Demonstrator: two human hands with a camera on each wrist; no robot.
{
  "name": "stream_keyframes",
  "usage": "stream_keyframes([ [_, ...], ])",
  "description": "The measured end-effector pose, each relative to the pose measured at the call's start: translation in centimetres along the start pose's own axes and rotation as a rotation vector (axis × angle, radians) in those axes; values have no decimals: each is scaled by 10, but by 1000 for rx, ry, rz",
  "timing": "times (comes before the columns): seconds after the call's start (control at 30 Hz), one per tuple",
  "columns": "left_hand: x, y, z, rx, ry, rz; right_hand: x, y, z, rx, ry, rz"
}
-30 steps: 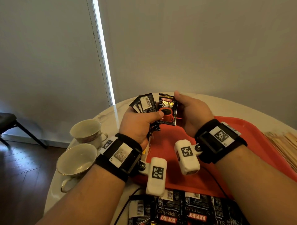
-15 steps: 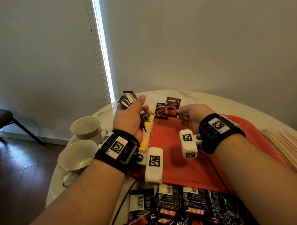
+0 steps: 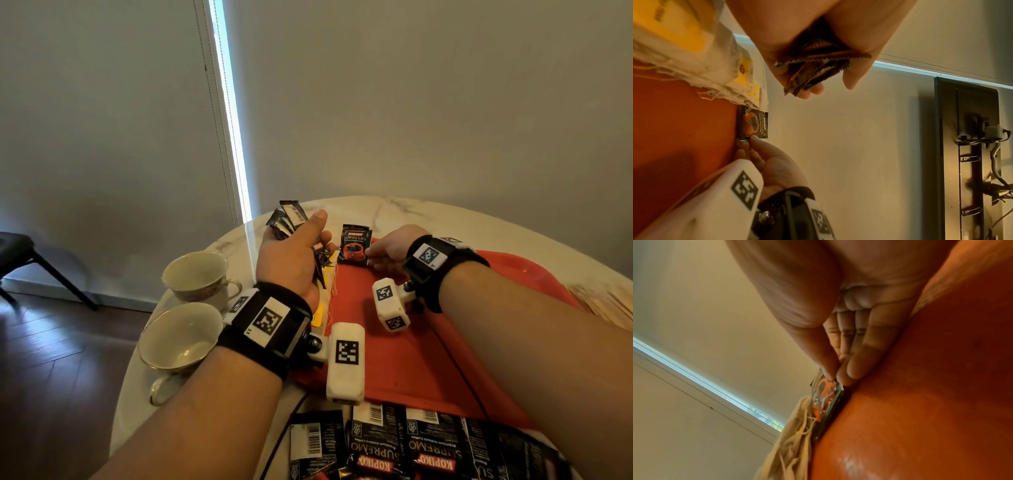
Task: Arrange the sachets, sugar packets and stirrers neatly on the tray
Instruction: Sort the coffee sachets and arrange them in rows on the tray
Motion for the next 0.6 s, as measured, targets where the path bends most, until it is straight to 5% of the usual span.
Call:
stream_keyframes([
  [0.33, 5, 4, 0, 13, -133, -20, 6, -2, 1, -121, -47, -33],
  [0.6, 11, 6, 0, -2, -192, -33, 56, -5, 7, -267, -87, -252],
])
Point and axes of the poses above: each hand's wrist, its own x-axis away from the middle knuckle, its own y-axis out of the palm, z = x × y, the point moved 3 cm from there along -x, towards the middle knuckle, and after that the axes turned 5 degrees about y, right-handed, at the moved point
